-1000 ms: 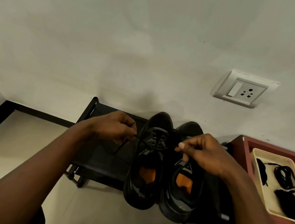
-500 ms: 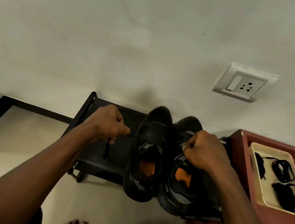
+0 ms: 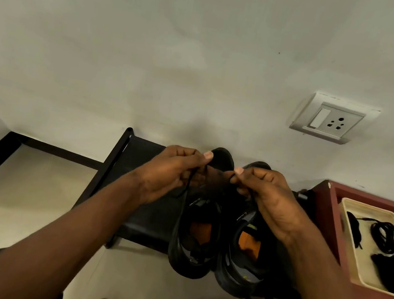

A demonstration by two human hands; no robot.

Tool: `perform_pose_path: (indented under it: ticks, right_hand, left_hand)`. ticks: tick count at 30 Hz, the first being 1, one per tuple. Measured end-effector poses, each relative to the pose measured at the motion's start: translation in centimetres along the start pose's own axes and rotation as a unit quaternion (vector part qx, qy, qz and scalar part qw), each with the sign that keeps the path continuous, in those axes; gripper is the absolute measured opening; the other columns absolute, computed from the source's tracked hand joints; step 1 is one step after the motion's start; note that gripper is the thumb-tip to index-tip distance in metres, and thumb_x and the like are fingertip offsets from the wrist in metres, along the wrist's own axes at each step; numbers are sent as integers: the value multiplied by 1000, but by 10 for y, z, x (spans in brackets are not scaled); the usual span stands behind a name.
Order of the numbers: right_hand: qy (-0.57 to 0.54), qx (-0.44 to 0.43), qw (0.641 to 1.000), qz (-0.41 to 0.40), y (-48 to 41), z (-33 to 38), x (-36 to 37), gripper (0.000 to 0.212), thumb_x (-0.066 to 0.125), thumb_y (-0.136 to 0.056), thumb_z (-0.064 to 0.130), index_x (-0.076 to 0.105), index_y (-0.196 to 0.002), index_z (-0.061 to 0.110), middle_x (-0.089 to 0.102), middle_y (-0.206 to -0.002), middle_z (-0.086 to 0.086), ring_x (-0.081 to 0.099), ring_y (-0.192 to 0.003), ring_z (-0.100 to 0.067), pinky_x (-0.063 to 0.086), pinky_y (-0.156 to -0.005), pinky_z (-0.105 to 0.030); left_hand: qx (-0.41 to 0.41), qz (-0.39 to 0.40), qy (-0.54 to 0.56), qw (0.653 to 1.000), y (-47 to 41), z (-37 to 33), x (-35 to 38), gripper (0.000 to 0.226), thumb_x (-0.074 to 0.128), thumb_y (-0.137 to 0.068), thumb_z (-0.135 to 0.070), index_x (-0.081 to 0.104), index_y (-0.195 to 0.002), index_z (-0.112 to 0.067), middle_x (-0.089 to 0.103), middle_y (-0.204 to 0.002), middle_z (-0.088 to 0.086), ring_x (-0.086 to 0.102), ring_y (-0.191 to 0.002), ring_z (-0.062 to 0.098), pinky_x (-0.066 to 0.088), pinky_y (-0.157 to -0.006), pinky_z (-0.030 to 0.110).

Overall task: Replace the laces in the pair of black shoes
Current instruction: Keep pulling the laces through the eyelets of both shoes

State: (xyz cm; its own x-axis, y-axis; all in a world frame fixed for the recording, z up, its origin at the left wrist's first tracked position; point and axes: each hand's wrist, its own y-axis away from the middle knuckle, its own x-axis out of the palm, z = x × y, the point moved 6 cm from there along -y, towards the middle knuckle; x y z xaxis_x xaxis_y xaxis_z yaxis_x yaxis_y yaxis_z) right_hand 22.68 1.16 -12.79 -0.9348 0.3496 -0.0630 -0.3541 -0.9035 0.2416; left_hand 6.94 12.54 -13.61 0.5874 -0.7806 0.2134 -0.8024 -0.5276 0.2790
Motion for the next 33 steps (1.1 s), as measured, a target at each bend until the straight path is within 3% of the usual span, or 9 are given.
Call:
perform_pose_path:
  ticks: [3,6,11,15,22,25,28,33]
  right_hand:
    - [-115,7,993,-26,-6,-4,9,26,66,-98,32,78,-79,18,78,-103,-16,75,-97,-24,59,-85,-30]
    - [-146,7,988,-55,-8,-8,8,26,58,-105,25,74,-91,10,77,-92,-15,74,-85,-25,60,-76,-29]
    - [-127,18,990,-60,-10,-15,11,25,56,-106,20,75,-104,5,75,-88,-9,70,-83,-19,60,-80,-29]
    - [-92,9,995,-30,-11,-12,15,21,57,-105,13,76,-112,7,77,-93,-7,70,-87,-15,60,-85,-26]
    - [30,-21,999,-24,-12,-16,13,19,69,-96,3,78,-101,20,80,-87,-4,73,-82,-12,57,-76,-20]
    - [46,-5,999,-20,-15,-22,12,13,74,-94,8,74,-104,16,80,-88,-5,74,-80,-16,57,-76,-24]
    - [38,8,999,-15,-17,-27,13,23,77,-92,7,63,-109,13,80,-89,-7,77,-87,-25,59,-76,-27]
    - [18,8,1000,-23,-17,-28,10,14,78,-90,10,72,-103,9,80,-89,-8,76,-80,-19,59,-75,-22]
  left_hand:
    - [-2,-54,84,995,-7,6,13,36,67,-92,-40,69,-95,-5,74,-88,12,73,-81,21,62,-82,34]
    - [-4,-106,135,985,-12,11,13,28,68,-97,-36,67,-91,-9,71,-83,7,67,-69,15,62,-72,30]
    - [-5,-127,157,979,-20,19,13,12,68,-98,-15,74,-100,-5,74,-91,8,66,-71,12,62,-73,29]
    - [-13,-135,130,982,-27,27,12,18,63,-100,-4,72,-115,-2,75,-94,11,69,-76,14,62,-79,32]
    - [-9,-141,73,987,-28,34,12,17,62,-99,0,76,-104,-8,75,-83,7,69,-74,15,56,-63,23]
    - [-5,-142,76,987,-26,37,13,16,65,-96,2,75,-104,-8,77,-89,11,72,-77,19,60,-69,26]
    - [-11,-145,98,984,-26,41,12,14,67,-94,3,75,-100,-5,77,-91,14,73,-82,24,62,-73,29]
    - [-15,-126,69,990,-27,44,14,13,68,-94,-2,79,-97,-9,78,-92,13,72,-79,18,62,-72,26]
